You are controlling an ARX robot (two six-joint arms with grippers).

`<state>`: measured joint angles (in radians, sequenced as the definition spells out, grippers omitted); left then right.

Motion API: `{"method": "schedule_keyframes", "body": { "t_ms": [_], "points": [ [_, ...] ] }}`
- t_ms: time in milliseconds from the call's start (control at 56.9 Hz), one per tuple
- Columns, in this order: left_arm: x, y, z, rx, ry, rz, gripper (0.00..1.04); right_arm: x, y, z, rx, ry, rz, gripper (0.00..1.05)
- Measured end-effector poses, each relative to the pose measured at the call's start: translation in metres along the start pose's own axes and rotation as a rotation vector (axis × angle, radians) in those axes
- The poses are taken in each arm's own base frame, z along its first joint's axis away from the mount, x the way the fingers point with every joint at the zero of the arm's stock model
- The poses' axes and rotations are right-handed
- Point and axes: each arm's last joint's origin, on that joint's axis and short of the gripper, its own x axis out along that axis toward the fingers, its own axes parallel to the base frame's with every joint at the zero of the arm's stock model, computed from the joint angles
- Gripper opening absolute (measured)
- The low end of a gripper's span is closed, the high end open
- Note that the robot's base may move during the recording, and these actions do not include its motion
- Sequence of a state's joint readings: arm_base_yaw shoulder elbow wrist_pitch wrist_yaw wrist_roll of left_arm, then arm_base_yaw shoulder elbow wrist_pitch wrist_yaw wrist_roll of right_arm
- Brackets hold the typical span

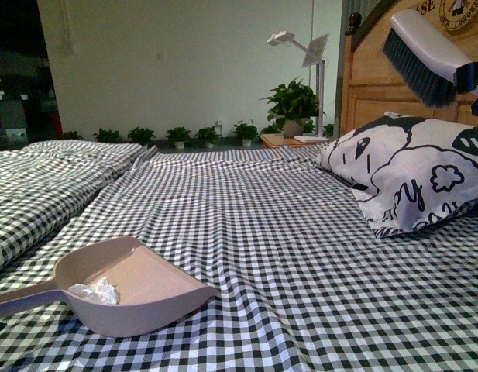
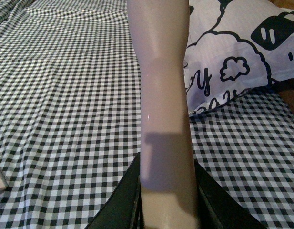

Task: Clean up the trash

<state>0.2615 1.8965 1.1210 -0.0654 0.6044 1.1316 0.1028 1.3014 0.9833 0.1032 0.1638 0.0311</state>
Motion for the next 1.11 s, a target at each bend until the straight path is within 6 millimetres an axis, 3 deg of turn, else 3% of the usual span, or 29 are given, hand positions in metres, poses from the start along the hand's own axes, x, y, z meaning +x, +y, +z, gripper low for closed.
{"method": "schedule_keyframes", "body": {
  "t_ms": [123, 352, 545, 721, 809, 897, 1108],
  "points": [
    [0.003, 0.0, 0.0, -0.039, -0.14, 0.022, 0.28, 0.0, 0.001, 0.0, 0.003, 0.0, 0.003, 0.21],
    [0.004, 0.008, 0.005, -0.116, -0.16, 0.098, 0.28, -0.001, 0.003, -0.004, 0.007, 0.009, 0.009, 0.21],
    [-0.008, 0.033, 0.021, -0.218, -0.158, 0.268, 0.28, -0.012, -0.002, -0.001, 0.036, -0.01, -0.022, 0.21],
    [-0.049, 0.055, 0.048, -0.327, -0.24, 0.42, 0.28, -0.027, -0.01, 0.007, 0.074, -0.055, -0.048, 0.21],
    [-0.081, 0.059, 0.066, -0.368, -0.301, 0.485, 0.28, -0.036, -0.011, 0.008, 0.086, -0.071, -0.047, 0.21],
    [-0.108, 0.053, 0.079, -0.396, -0.35, 0.523, 0.28, -0.043, -0.012, 0.009, 0.096, -0.085, -0.045, 0.21],
    [-0.143, 0.029, 0.085, -0.43, -0.419, 0.562, 0.28, -0.063, -0.015, 0.013, 0.115, -0.13, -0.044, 0.21]
  ]
}}
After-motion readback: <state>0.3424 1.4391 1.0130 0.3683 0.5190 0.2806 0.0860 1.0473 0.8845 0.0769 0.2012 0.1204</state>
